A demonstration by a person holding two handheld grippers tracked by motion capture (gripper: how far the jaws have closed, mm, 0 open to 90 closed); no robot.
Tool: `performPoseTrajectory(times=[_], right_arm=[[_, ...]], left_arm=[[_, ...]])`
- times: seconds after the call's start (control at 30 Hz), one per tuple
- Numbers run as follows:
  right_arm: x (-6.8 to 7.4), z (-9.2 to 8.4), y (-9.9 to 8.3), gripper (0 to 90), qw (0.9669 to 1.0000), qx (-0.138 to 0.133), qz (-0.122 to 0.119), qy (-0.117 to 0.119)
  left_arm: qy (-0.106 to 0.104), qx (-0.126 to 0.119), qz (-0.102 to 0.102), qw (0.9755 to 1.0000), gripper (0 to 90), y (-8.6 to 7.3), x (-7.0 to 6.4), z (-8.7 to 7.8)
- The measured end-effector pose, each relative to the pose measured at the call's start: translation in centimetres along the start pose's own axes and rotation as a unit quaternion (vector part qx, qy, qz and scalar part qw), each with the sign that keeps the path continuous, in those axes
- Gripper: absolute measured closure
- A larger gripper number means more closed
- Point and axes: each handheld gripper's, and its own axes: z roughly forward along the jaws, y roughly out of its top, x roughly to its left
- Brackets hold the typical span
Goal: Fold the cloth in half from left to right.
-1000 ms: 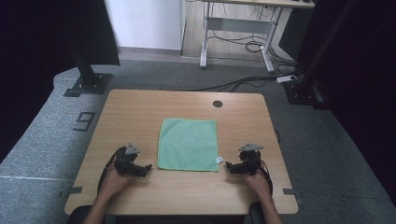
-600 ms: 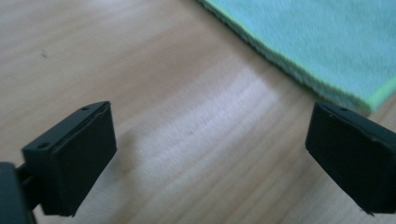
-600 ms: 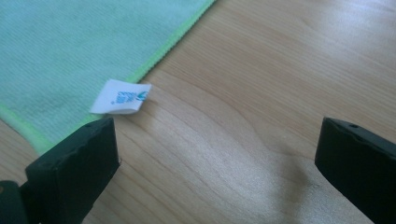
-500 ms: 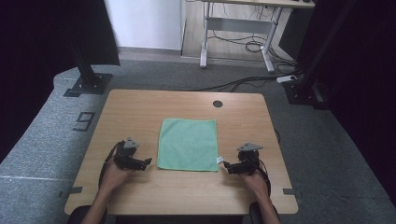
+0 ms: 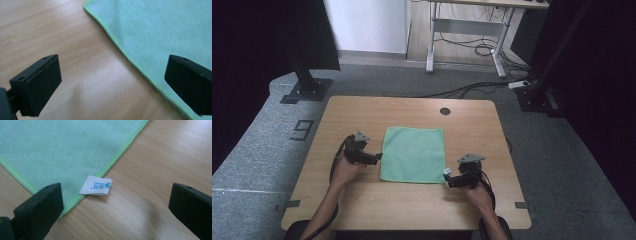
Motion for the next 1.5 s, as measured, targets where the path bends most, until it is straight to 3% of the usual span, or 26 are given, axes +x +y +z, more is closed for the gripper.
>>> performPoseTrajectory(times=[0.13, 0.33, 0.5, 0.6, 0.7, 0.9, 1.1, 1.37, 1.5], right_arm=[[0.4, 0.3, 0.2, 0.0, 1.0000, 0.005, -0.003, 0.002], [0.9, 0.8, 0.3, 0.6, 0.9998, 0.017, -0.005, -0.005], [1.1, 1.2, 0.3, 3.0, 0.9995, 0.028, -0.009, -0.013], [1.2, 1.4, 0.2, 3.6, 0.9991, 0.036, -0.013, -0.018], [1.2, 1.4, 0.2, 3.5, 0.9991, 0.038, -0.010, -0.017], [1.0, 1.3, 0.2, 3.5, 0.9988, 0.040, -0.015, -0.023], [0.6, 1.0, 0.1, 3.4, 0.9982, 0.043, -0.017, -0.039], [-0.3, 0.7, -0.2, 3.4, 0.9980, 0.043, -0.006, -0.046], [-0.7, 0.6, -0.2, 3.5, 0.9979, 0.043, -0.002, -0.048]], left_arm=[[0.011, 0.006, 0.010, 0.9999, 0.0, 1.1, 0.1, 1.2], [0.028, 0.011, 0.006, 0.9995, 0.0, 2.1, 0.5, 3.1], [0.043, 0.019, 0.009, 0.9989, 0.0, 2.0, 0.2, 4.6], [0.054, 0.035, 0.024, 0.9977, 0.0, 1.7, -0.1, 5.4], [0.051, 0.036, 0.003, 0.9980, 0.0, 1.5, 0.0, 5.4], [0.060, 0.048, 0.002, 0.9971, 0.0, 1.2, -0.6, 4.8], [0.048, 0.048, -0.004, 0.9977, 0.0, -0.1, -1.6, 3.7], [0.048, 0.049, 0.010, 0.9976, 0.0, -1.4, -3.1, 2.2], [0.046, 0.050, 0.019, 0.9975, 0.0, -2.4, -4.5, 1.2]])
